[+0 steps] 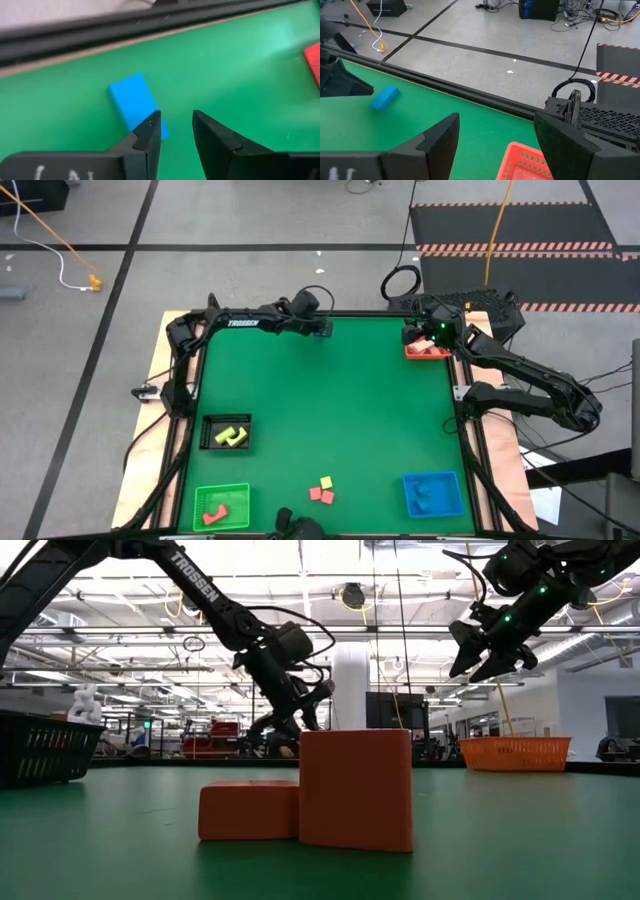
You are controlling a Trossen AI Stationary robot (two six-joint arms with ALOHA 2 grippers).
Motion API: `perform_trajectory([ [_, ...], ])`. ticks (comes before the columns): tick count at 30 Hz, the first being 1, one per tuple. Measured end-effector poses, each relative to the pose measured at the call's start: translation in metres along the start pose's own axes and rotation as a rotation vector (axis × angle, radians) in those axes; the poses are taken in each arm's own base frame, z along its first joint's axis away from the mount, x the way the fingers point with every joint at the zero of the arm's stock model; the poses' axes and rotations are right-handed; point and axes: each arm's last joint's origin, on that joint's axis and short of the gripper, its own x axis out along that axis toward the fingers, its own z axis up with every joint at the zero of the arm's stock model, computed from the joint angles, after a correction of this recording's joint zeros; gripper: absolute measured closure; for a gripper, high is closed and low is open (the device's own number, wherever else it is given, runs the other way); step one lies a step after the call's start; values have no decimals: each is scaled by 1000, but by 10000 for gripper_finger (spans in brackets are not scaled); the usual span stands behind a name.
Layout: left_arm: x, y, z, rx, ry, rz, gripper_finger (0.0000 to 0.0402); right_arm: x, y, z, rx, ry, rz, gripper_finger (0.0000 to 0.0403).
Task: Sort & place blocks by color
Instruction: Put the blue wooden block into the blue basket
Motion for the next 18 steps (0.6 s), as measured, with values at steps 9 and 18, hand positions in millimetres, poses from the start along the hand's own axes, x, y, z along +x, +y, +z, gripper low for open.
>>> perform_trajectory([
  [9, 0, 9, 4, 139, -18, 75, 229, 0, 0, 0, 0, 0, 0, 156],
  [18, 11, 16, -1, 273, 28, 81, 186, 0, 0, 0, 0, 0, 0, 156],
])
